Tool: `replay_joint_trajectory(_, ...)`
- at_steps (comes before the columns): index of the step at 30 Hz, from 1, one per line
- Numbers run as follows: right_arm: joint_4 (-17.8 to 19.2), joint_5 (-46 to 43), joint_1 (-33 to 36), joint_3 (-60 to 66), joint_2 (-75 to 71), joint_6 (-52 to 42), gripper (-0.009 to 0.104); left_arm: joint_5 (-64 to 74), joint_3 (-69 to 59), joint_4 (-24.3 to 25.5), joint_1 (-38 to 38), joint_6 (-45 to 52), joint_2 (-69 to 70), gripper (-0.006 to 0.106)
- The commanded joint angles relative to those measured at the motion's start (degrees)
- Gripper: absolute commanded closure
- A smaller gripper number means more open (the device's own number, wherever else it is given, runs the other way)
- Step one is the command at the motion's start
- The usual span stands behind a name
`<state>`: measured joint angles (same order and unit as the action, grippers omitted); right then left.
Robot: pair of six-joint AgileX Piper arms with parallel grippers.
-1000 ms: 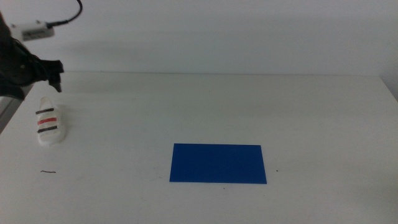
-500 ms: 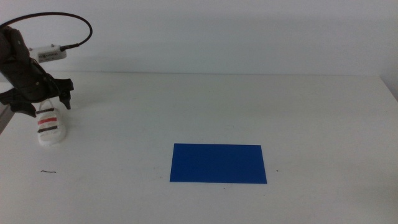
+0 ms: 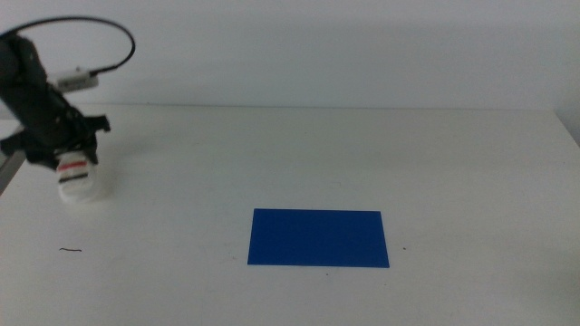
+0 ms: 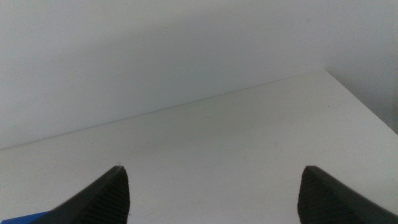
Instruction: Use one arm to grab the shoe from the table and place it on the mat.
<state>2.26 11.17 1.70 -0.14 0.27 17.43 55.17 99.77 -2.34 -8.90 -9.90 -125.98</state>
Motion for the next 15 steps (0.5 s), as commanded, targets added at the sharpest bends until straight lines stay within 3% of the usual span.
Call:
replay_joint_trajectory(1, 0.5, -0.5, 0.1, 0.1, -0.3, -0.2, 0.016, 2.0, 0.7, -0.5, 3.2, -2.3, 4.8, 0.102)
replay_joint_trajectory(7, 0.5, -0.5, 0.1, 0.1, -0.3, -0.2, 0.016, 9.6, 4.0, 0.2, 16.9, -9.2, 6.4, 0.102)
replay_joint_trajectory(15, 0.5, -0.5, 0.1, 0.1, -0.3, -0.2, 0.016, 9.5, 4.1, 1.8, 37.7, -15.7, 6.2, 0.102)
